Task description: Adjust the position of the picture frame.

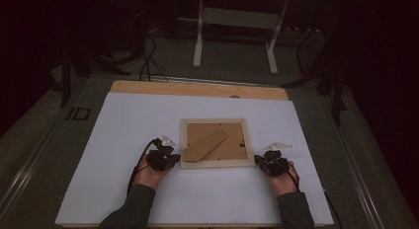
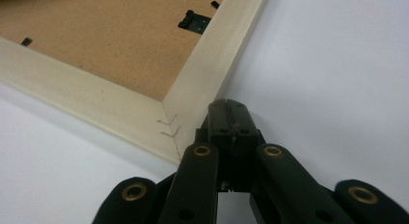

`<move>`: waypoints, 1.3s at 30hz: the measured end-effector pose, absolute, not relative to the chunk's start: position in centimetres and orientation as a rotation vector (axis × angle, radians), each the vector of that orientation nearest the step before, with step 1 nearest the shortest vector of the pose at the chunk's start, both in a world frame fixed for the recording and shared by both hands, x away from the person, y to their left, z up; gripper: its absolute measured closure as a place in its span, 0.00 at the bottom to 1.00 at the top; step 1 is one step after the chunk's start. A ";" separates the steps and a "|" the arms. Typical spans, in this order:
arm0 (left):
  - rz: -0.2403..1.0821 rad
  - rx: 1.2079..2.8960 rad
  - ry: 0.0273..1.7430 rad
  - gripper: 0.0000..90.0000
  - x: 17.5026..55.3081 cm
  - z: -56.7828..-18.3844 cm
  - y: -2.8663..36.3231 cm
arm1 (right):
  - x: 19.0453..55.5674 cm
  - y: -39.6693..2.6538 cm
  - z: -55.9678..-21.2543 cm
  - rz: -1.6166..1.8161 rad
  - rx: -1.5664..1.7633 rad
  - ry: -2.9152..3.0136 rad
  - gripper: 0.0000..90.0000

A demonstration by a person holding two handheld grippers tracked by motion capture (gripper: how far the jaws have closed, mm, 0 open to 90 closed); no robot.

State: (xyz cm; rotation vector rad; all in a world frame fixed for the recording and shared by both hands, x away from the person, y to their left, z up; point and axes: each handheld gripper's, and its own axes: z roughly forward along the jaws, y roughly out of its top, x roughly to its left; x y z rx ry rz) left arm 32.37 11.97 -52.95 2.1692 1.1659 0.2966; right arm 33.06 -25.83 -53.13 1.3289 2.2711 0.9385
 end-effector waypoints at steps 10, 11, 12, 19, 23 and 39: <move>0.303 2.151 1.197 1.00 32.4 -53.0 12.9 | 32.8 -25.0 -53.1 0.961 1.314 2.306 1.00; 0.306 2.143 1.204 1.00 32.4 -53.0 13.0 | 32.8 -25.0 -53.1 0.962 1.314 2.309 1.00; 0.306 2.145 1.206 1.00 32.4 -53.0 13.1 | 32.8 -24.9 -53.1 0.965 1.313 2.311 1.00; 0.307 2.143 1.218 1.00 32.1 -53.0 13.4 | 32.8 -24.5 -53.2 0.973 1.327 2.304 1.00; 0.313 2.144 1.226 1.00 31.8 -52.9 13.4 | 32.9 -24.3 -53.2 0.970 1.331 2.301 1.00; 0.314 2.134 1.248 1.00 31.4 -52.9 13.9 | 33.2 -23.6 -53.1 0.961 1.316 2.305 1.00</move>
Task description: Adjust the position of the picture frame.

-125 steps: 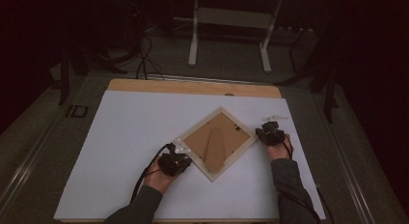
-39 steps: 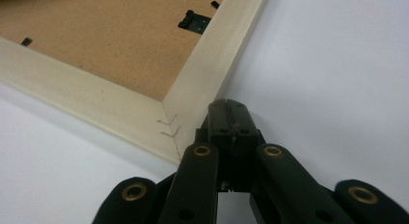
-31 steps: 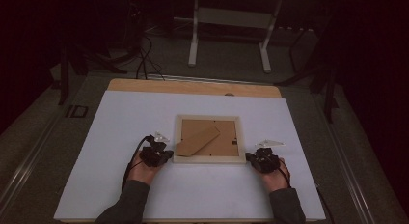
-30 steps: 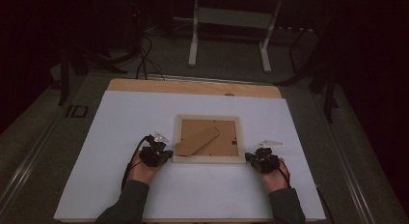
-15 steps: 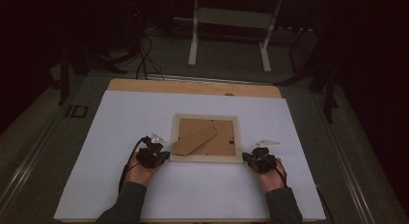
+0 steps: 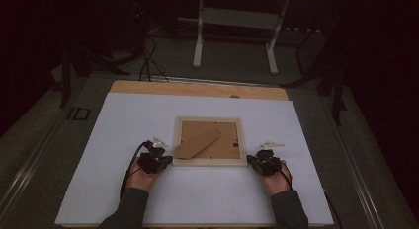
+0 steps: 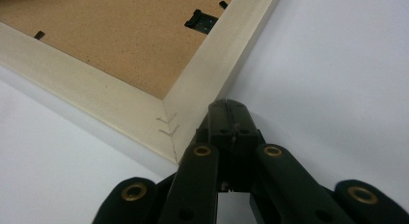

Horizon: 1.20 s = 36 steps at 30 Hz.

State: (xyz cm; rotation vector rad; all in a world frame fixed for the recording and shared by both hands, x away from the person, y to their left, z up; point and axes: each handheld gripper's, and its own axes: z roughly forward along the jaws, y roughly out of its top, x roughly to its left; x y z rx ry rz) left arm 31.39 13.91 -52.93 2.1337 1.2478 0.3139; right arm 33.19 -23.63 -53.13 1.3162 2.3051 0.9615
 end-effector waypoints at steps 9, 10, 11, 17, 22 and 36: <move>0.311 2.126 1.260 1.00 31.4 -52.9 14.2 | 33.2 -23.3 -53.2 0.968 1.305 2.311 1.00; 0.312 2.126 1.261 1.00 31.4 -52.9 14.2 | 33.2 -23.3 -53.2 0.971 1.304 2.312 1.00; 0.315 2.127 1.262 1.00 31.4 -52.9 14.2 | 33.2 -23.3 -53.2 0.972 1.303 2.312 1.00; 0.322 2.137 1.266 1.00 31.3 -52.8 14.2 | 33.3 -23.3 -53.2 0.976 1.296 2.324 1.00; 0.341 2.142 1.267 1.00 31.2 -52.8 14.1 | 33.3 -23.2 -53.1 0.973 1.289 2.329 1.00; 0.338 2.123 1.272 0.96 31.4 -52.8 14.4 | 33.5 -23.6 -53.2 0.981 1.235 2.356 0.97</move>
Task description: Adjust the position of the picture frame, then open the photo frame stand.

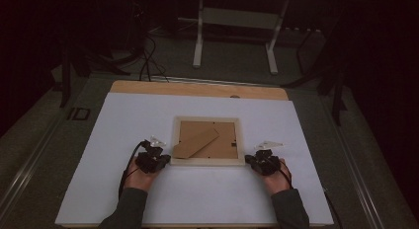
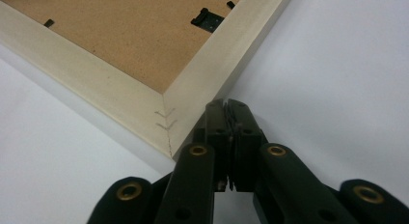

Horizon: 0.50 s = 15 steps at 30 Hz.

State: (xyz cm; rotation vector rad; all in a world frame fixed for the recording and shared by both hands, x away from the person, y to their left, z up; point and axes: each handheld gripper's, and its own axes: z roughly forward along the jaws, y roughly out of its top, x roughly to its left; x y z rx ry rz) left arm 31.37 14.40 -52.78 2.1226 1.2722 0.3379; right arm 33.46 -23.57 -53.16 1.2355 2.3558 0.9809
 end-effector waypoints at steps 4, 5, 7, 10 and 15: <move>0.350 2.108 1.281 0.94 31.4 -52.7 14.6 | 33.4 -23.7 -53.1 0.974 1.219 2.359 0.94; 0.348 2.105 1.282 0.94 31.4 -52.7 14.6 | 33.5 -23.7 -53.1 0.975 1.219 2.356 0.93; 0.345 2.096 1.289 0.94 31.5 -52.7 14.8 | 33.5 -23.7 -53.1 0.975 1.218 2.354 0.92; 0.343 2.096 1.287 0.94 31.5 -52.6 14.9 | 33.5 -24.1 -53.0 0.976 1.223 2.345 0.90; 0.359 2.080 1.286 0.92 31.5 -52.2 15.0 | 33.4 -24.4 -52.8 0.990 1.225 2.327 0.88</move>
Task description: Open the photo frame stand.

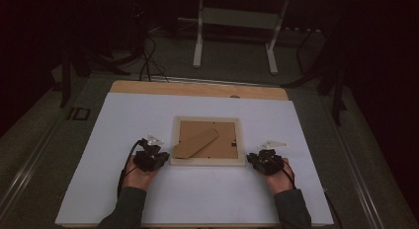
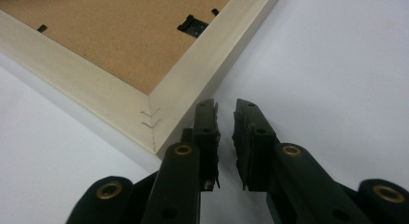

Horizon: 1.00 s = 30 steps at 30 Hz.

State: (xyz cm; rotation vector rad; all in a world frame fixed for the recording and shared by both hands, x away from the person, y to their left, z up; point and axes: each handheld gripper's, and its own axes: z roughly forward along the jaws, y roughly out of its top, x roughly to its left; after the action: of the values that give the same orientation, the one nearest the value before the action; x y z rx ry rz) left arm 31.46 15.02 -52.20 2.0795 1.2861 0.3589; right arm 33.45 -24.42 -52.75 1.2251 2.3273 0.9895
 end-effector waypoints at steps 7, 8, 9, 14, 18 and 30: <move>0.349 2.027 1.293 0.88 31.4 -51.6 15.8 | 33.5 -24.7 -52.7 1.005 1.232 2.319 0.84; 0.347 2.019 1.290 0.87 31.4 -51.4 15.9 | 33.5 -24.8 -52.7 1.009 1.230 2.317 0.84; 0.349 2.012 1.288 0.85 31.4 -51.3 16.0 | 33.4 -24.8 -52.6 1.010 1.229 2.318 0.84; 0.346 1.976 1.277 0.79 31.3 -50.6 16.4 | 33.4 -24.8 -52.5 1.021 1.229 2.315 0.82; 0.356 1.961 1.257 0.71 31.1 -49.8 16.4 | 33.4 -24.8 -52.4 1.023 1.230 2.311 0.82; 0.315 1.919 1.231 0.59 31.3 -48.7 15.8 | 33.4 -25.2 -52.3 1.047 1.242 2.301 0.81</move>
State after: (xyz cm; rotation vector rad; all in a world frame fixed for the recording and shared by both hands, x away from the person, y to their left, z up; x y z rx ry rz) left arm 31.27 15.77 -48.69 1.9186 1.2308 0.3150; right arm 33.43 -25.23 -52.29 1.2417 2.3008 1.0469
